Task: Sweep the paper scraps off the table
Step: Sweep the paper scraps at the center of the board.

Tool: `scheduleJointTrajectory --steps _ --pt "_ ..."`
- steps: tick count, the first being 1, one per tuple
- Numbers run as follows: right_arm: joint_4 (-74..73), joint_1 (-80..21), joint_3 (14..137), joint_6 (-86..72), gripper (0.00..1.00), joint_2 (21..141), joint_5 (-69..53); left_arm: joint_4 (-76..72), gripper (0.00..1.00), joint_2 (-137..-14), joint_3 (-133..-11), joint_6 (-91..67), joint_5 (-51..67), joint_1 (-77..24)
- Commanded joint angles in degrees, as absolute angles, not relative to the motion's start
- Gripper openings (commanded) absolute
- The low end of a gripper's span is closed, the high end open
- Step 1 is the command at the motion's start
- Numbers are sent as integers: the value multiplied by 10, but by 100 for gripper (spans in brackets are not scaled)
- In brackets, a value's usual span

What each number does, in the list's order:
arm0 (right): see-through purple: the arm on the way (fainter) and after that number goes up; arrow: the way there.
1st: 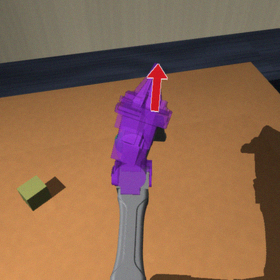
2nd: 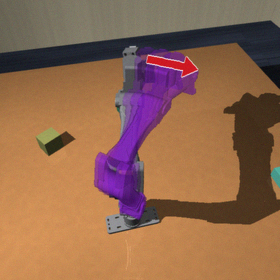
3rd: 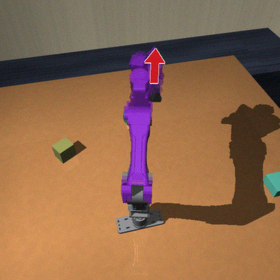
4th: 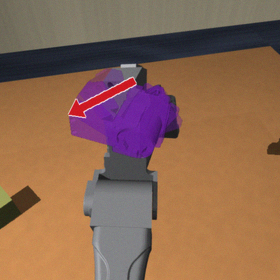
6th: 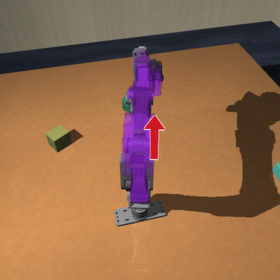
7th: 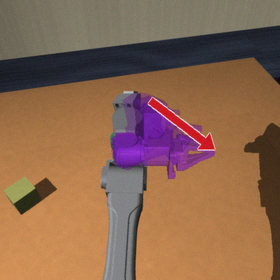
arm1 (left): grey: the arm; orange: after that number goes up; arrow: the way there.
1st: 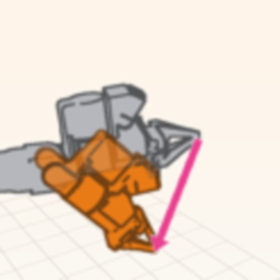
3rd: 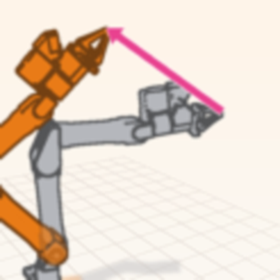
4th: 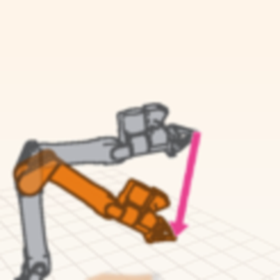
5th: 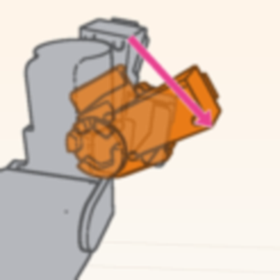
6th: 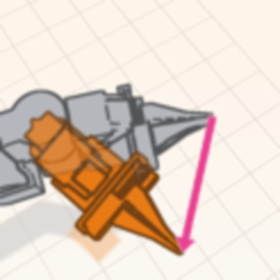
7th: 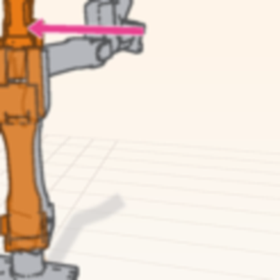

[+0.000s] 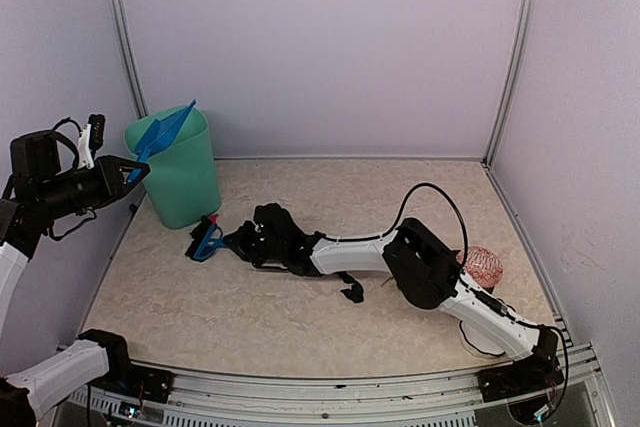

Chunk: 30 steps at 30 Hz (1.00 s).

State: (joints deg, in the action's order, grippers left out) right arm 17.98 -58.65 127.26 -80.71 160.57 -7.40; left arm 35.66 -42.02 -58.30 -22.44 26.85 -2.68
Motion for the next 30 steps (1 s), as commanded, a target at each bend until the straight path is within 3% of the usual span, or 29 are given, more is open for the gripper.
scheduleJointTrajectory --steps 1,20,30 --pt "118 -577 1190 -786 0 1530 -51 359 0 -419 -600 -214 261 -30" --pt "164 -498 633 -715 0 1152 -37 328 0 -445 -595 -228 256 -34" --pt "124 -475 437 -647 0 903 -26 307 0 -472 -596 -252 235 -67"
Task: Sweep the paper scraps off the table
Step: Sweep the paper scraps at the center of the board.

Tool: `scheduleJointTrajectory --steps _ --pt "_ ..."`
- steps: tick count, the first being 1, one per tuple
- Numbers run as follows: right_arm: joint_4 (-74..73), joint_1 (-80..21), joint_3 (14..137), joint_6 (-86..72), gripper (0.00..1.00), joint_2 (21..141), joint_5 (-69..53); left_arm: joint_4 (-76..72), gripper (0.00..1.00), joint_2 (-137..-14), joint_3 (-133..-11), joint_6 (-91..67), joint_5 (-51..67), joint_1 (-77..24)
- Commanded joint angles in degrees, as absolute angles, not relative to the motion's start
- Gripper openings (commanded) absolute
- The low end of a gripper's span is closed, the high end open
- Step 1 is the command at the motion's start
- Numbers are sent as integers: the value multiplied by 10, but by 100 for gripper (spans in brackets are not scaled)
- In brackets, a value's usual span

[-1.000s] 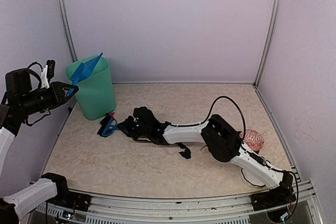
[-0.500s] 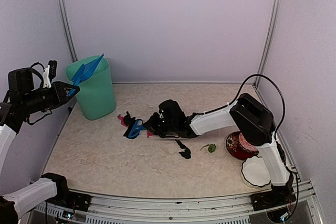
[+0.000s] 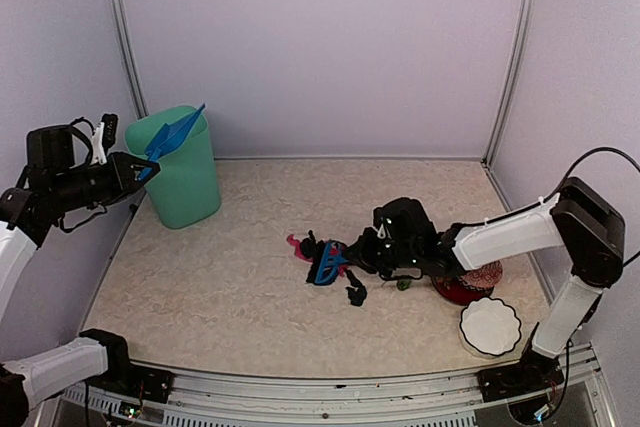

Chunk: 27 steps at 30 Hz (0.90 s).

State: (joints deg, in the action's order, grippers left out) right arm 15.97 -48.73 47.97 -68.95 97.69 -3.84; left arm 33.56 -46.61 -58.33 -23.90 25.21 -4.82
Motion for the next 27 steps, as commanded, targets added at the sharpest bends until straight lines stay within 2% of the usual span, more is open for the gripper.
scheduleJointTrajectory --steps 1,5,13,16,22,27 --pt "116 -472 419 -636 0 875 -25 305 0 -474 -597 -255 227 -75" --pt "51 -465 385 -591 0 745 -4 288 0 -486 -596 -276 185 -129" --pt "-90 -428 370 -502 0 564 35 266 0 -536 -613 -301 52 -309" --pt "-198 -425 393 -470 0 532 102 257 0 -562 -618 -303 12 -359" --pt "-364 -423 433 -464 0 531 152 251 0 -605 -625 -305 -38 -422" --pt "-383 -423 415 -472 0 531 150 258 0 -627 -628 -298 -74 -461"
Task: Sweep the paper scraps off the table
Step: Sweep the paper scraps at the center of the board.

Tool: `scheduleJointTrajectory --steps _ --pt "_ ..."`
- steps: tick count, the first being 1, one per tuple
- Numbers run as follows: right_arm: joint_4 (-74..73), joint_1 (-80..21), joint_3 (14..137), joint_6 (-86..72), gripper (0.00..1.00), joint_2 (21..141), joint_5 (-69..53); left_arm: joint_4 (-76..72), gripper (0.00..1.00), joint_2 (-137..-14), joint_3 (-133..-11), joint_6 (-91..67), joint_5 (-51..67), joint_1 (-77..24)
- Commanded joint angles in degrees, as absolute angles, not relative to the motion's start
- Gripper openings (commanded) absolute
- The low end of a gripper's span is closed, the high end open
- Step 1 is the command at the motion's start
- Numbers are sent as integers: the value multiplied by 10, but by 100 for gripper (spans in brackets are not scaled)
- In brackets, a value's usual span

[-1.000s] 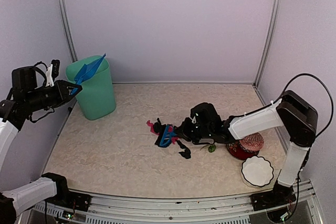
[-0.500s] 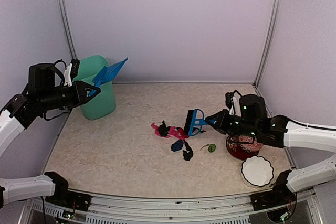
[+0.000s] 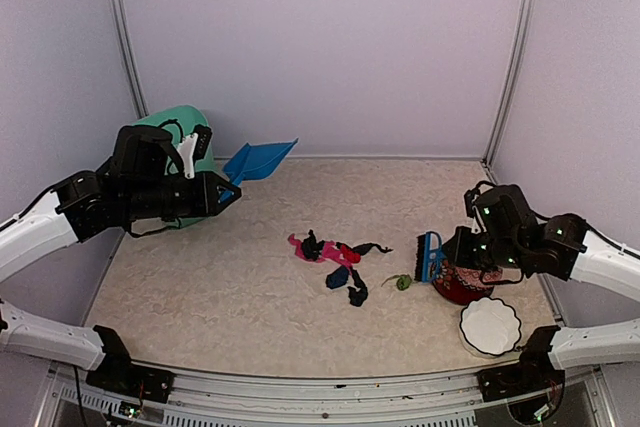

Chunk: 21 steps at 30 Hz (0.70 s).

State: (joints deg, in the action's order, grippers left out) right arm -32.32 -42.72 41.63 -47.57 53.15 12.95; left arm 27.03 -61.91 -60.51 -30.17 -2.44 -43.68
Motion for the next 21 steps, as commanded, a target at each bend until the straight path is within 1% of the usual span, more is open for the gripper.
scheduleJointTrajectory --steps 1,6,10,14,21 --pt "-375 -423 411 -469 0 536 142 258 0 -629 -626 -296 -78 -467" --pt "-330 -424 405 -467 0 602 116 266 0 -637 -613 -297 -103 -504" --pt "-261 -424 406 -463 0 657 82 285 0 -641 -610 -303 -135 -532" --pt "-203 -432 425 -467 0 715 46 291 0 -647 -604 -309 -150 -553" --pt "-113 -449 465 -495 0 783 30 281 0 -651 -572 -321 -151 -573"
